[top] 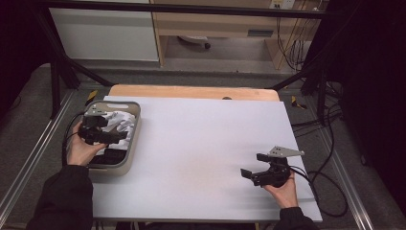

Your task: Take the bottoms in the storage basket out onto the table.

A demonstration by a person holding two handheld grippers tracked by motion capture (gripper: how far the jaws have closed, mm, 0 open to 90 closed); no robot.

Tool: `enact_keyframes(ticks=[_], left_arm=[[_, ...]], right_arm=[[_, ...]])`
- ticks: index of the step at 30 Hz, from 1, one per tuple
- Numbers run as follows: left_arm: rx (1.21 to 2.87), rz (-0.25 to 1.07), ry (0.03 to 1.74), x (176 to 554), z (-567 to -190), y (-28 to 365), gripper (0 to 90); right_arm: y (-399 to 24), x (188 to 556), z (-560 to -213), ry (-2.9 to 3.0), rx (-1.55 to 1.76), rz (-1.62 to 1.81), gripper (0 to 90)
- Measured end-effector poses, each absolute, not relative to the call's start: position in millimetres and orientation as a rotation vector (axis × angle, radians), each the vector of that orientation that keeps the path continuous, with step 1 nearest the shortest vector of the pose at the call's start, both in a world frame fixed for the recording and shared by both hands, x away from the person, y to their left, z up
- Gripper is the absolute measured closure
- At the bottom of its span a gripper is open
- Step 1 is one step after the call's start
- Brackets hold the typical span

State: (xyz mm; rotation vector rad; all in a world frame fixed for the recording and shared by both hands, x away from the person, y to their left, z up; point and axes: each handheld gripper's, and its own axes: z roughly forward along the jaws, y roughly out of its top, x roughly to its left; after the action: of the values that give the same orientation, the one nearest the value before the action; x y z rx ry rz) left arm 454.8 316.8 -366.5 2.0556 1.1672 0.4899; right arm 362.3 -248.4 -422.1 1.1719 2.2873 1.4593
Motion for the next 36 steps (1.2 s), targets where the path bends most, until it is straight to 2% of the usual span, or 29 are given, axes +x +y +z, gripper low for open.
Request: enact_keyframes(ticks=[14, 26, 36], left_arm=[[2.075, 0.490, 1.228, 468.6, -386.6, 318.1, 14.3], [2.135, 0.475, 1.231, 474.2, -394.6, 310.3, 27.0], [2.199, 0.490, 1.267, 478.4, -405.5, 301.4, 32.2]], right_arm=[[-248.7, 362.4, -422.0, 2.289, 1.172, 1.459, 0.6], [-248.1, 362.5, -422.5, 2.290, 1.175, 1.456, 0.6], [-248.2, 362.4, -422.3, 2.290, 1.175, 1.457, 0.6]])
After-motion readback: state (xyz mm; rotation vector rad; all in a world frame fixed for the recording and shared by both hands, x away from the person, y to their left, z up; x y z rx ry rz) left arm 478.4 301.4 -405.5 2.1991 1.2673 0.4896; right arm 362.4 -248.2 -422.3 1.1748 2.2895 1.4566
